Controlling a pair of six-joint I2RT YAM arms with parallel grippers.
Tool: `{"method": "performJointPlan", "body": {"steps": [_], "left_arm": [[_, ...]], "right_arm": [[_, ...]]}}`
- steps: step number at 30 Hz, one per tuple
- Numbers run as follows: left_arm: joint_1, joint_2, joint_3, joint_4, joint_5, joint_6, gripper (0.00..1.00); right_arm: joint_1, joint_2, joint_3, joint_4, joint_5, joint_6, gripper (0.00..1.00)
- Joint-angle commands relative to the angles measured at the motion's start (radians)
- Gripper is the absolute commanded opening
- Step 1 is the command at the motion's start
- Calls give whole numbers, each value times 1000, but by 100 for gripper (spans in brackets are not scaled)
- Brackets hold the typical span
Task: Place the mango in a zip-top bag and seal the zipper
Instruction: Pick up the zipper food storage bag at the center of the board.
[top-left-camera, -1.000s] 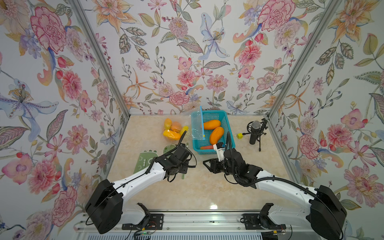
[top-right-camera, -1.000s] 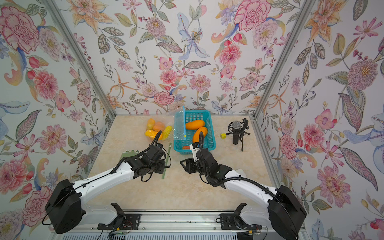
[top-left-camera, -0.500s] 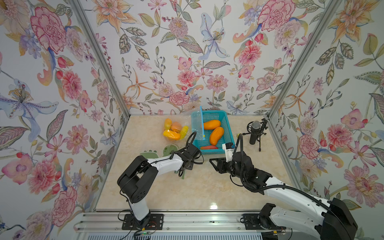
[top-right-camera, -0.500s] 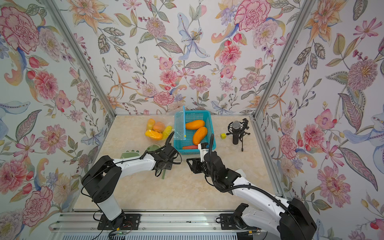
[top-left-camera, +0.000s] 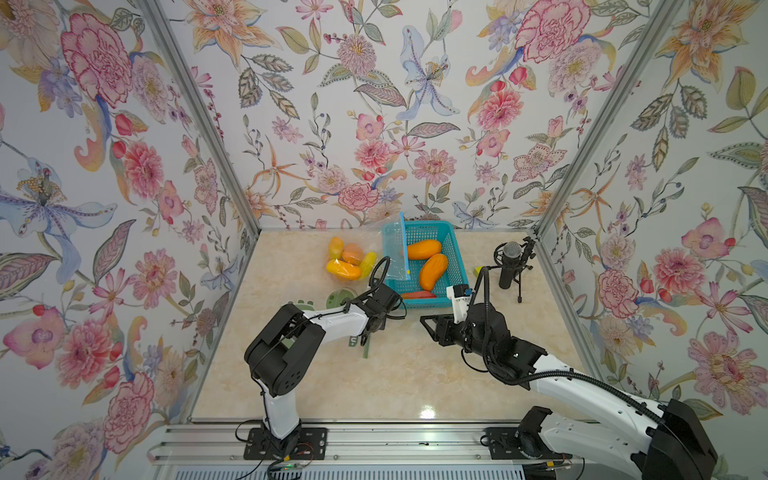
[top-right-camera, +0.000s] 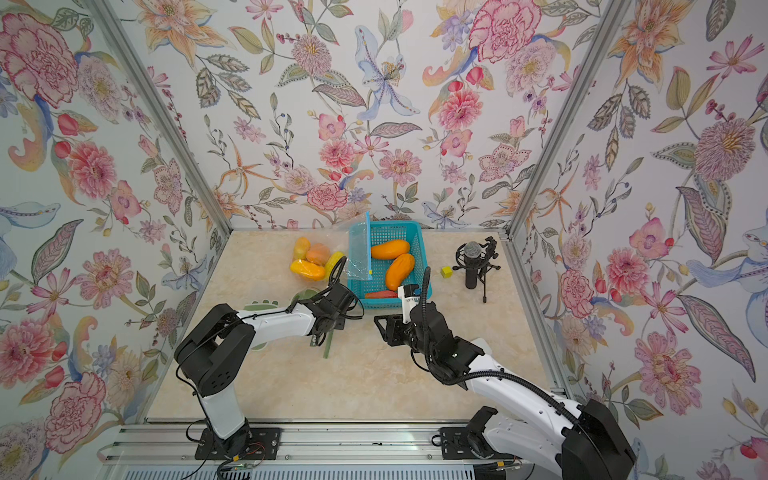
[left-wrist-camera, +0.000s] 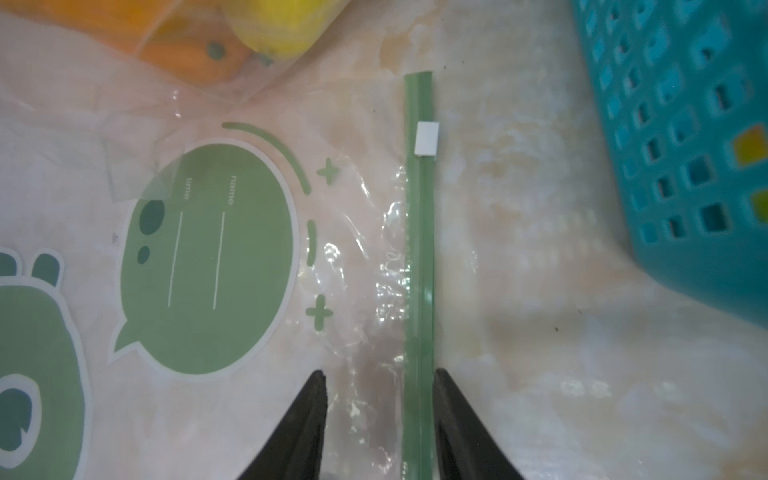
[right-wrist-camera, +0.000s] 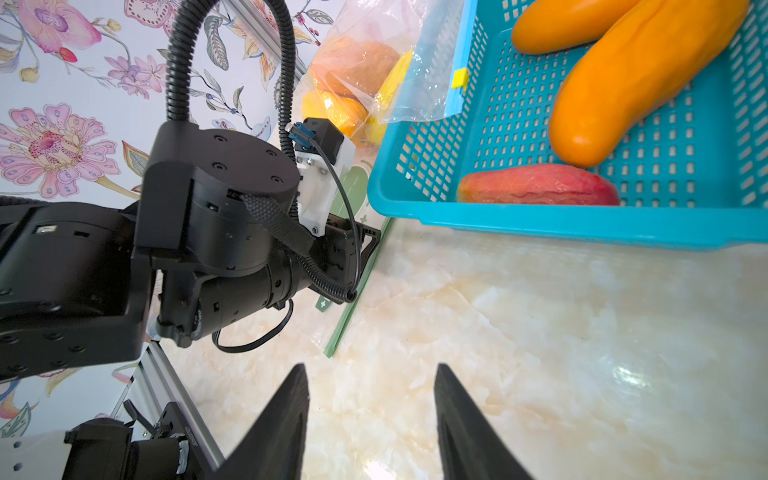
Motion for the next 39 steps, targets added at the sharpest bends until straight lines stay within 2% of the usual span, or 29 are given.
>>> {"method": "performJointPlan", "body": {"steps": [1, 4, 8, 16, 24, 28, 39], "left_arm": [[21, 28, -29, 55, 5, 5, 40], [23, 45, -27, 61, 26, 15, 40], [21, 36, -41, 76, 41, 0, 49], [20, -18, -63, 105, 50, -8, 56], [5, -56, -70, 92, 51, -22, 58], [-12, -93, -95, 80, 57, -19, 62], [-41, -163, -165, 4, 167, -16, 59]], "right_arm": [[-7, -15, 4, -7, 6, 7, 48], [-8, -10, 12, -7, 1, 3, 48], [-9, 1, 21, -9, 0, 2, 48], [-11, 21, 32, -8, -6, -2, 48], [-11, 40, 36, -8, -13, -1, 47], [-9, 51, 38, -8, -21, -1, 47], [-12, 49, 32, -9, -18, 5, 47]]}}
